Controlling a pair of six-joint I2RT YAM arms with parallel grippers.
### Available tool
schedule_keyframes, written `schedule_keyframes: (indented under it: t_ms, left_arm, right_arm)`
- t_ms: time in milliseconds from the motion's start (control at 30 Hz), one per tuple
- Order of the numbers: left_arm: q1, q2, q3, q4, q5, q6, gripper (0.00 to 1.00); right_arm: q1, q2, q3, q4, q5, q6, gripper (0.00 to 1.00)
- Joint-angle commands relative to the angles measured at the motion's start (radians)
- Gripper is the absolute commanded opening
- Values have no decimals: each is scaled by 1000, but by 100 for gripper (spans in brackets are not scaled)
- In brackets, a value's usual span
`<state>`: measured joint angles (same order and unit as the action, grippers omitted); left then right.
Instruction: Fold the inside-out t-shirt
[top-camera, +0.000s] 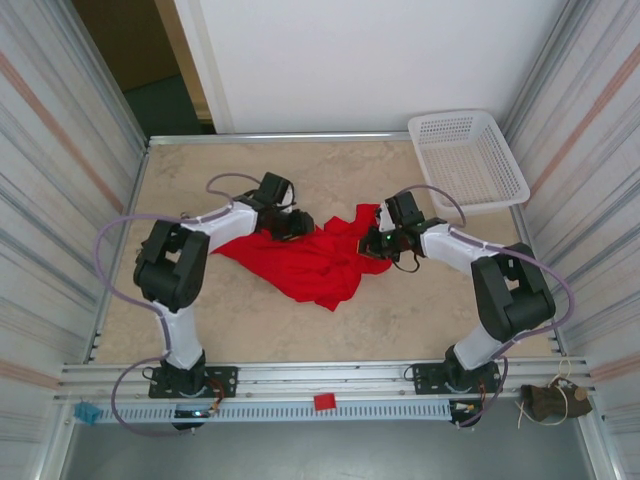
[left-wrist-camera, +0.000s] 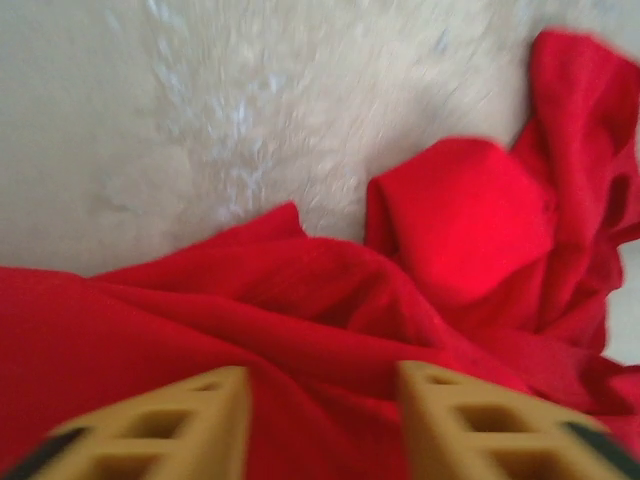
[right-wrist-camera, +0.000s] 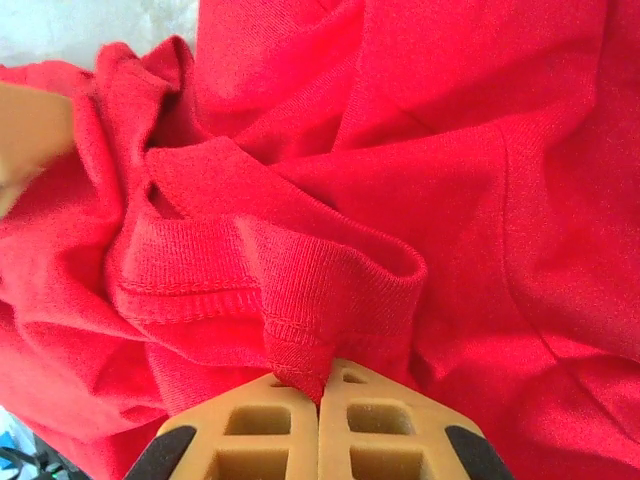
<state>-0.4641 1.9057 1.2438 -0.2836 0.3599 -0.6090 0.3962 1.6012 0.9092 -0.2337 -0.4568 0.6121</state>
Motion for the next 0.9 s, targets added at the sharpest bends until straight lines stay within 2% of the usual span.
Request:
schedule_keyframes:
  t_ms: [0, 67, 267, 433, 500, 567, 733, 867]
  left_arm:
    - [22, -15, 30, 17, 23, 7, 0]
    - [43, -77, 52, 25, -10, 20, 0]
    - [91, -302, 280, -45, -139, 79, 0]
    - [90, -490, 403, 36, -220, 87, 0]
    - [84, -569, 385, 104, -236, 94, 0]
    - [67, -650, 342, 142, -299, 108, 0]
    - [56, -796, 219, 209, -304, 65, 0]
    - [32, -826, 214, 173, -280, 59, 0]
  right_arm:
    - [-29, -67, 123, -49, -36, -56, 0]
    - [-62, -108, 211, -108, -34, -87, 0]
    - [-170, -166, 637, -260, -8, -153, 0]
    - [-209, -195, 937, -305, 21, -163, 0]
    - [-209, -226, 991, -292, 36, -165, 0]
    - [-209, -266, 994, -270, 36, -164, 0]
    - [-208, -377, 913, -214, -22, -106, 0]
    - [-188, -447, 875, -191, -49, -59, 0]
